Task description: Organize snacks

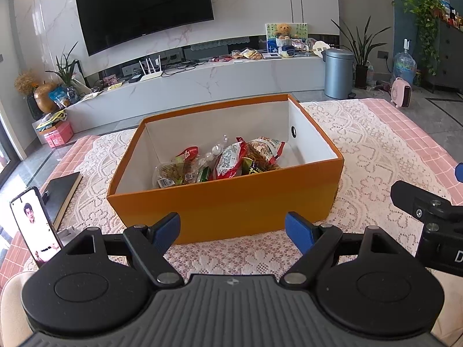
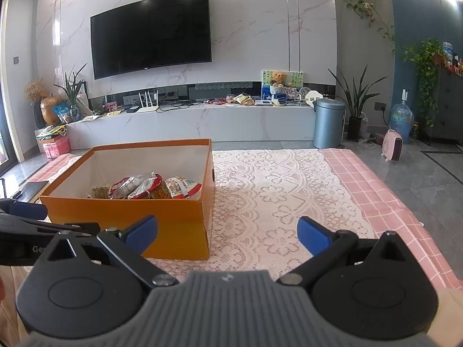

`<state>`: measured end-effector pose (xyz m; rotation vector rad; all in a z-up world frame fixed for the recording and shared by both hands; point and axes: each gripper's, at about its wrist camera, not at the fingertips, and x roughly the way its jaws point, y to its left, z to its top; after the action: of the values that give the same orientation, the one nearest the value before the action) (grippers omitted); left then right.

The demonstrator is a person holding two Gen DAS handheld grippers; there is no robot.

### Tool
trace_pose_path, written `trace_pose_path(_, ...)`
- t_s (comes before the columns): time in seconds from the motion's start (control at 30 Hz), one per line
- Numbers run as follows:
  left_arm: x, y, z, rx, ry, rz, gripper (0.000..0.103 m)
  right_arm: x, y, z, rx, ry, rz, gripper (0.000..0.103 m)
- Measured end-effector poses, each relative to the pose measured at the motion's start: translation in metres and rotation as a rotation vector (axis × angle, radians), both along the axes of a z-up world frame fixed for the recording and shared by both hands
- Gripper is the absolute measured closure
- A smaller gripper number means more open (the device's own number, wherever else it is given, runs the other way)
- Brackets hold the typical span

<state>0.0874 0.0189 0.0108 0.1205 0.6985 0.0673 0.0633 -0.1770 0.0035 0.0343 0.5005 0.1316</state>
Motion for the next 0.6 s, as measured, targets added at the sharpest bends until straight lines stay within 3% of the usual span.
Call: trace_pose_path(0.6, -0.0004, 0.0043, -0.0057, -0.007, 0.008, -0.005, 0.007, -0.0020, 0.0019, -0.0011, -0.009, 0.004, 0.014, 0.003)
